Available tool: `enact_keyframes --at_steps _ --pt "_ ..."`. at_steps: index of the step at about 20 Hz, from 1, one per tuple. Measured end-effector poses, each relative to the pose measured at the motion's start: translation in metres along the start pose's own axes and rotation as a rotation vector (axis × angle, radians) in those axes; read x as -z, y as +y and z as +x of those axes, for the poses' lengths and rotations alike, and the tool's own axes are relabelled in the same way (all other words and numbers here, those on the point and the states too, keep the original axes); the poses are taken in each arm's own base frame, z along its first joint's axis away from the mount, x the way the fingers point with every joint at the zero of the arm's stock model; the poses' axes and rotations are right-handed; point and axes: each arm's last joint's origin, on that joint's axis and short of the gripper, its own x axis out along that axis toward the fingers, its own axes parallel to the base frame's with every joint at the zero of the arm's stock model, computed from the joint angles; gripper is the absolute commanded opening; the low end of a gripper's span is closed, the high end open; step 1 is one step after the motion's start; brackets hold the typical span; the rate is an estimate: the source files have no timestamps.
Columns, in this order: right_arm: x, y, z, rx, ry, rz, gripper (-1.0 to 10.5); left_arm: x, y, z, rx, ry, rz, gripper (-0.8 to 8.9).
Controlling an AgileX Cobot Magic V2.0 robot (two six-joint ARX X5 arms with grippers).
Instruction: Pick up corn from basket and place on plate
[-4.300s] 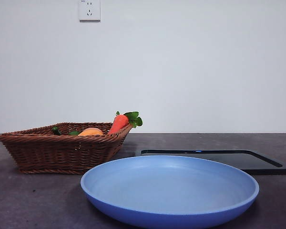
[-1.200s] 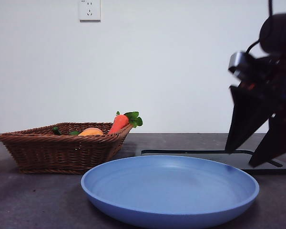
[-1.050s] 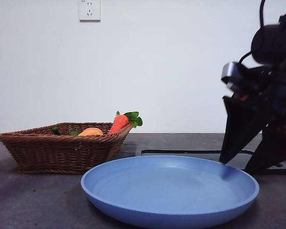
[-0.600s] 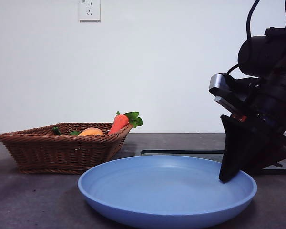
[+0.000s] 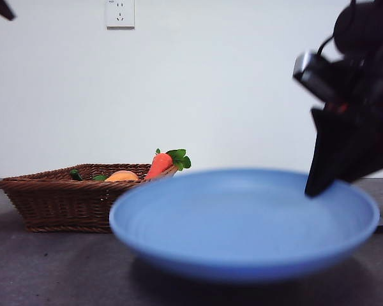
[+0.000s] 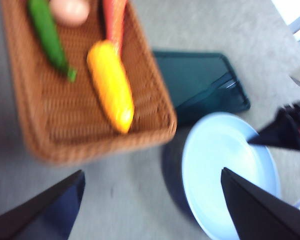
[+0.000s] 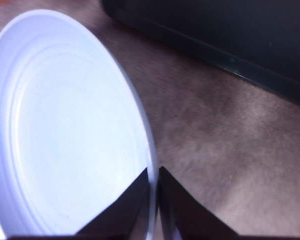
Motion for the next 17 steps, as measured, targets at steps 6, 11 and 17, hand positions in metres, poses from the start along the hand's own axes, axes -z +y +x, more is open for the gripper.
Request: enact_keyframes --at_steps 6,11,17 --pt "0.004 0.023 -0.059 0.042 -0.147 -0.041 0.0 -0.039 -0.009 0.054 -0.054 0.079 0.067 4.42" --pt "0.015 0.035 -0.101 0.107 -0.282 -0.056 0.0 -0.054 -0.011 0.122 -0.223 0.2 0.113 4.42" --pt "0.028 0.036 -0.119 0.132 -0.332 -0.035 0.0 -0.066 -0.013 0.193 -0.268 0.306 0.142 4.41"
